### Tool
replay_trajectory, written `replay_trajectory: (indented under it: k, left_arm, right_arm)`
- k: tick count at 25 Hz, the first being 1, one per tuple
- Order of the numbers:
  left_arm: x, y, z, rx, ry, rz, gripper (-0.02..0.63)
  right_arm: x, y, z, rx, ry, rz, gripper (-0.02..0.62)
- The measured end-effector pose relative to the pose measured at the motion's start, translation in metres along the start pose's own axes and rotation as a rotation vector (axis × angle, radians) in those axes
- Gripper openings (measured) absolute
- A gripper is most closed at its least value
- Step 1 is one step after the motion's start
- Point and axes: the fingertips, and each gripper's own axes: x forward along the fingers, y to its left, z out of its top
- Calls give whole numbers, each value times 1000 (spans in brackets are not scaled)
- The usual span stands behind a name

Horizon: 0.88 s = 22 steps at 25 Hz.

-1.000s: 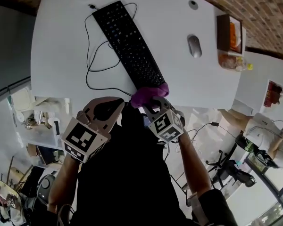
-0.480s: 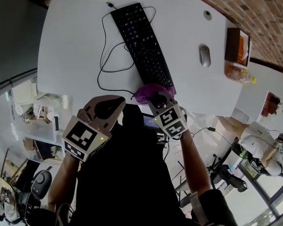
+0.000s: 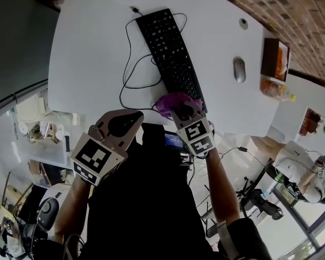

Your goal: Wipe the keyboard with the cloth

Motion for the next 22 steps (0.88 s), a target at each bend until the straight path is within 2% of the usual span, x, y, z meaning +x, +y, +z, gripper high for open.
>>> replay_trajectory:
  k: [22]
  left_arm:
    - [-23,64,18,-42,-20,15,14]
  right_arm:
    - [28,-22,70,-20,5,-40,74]
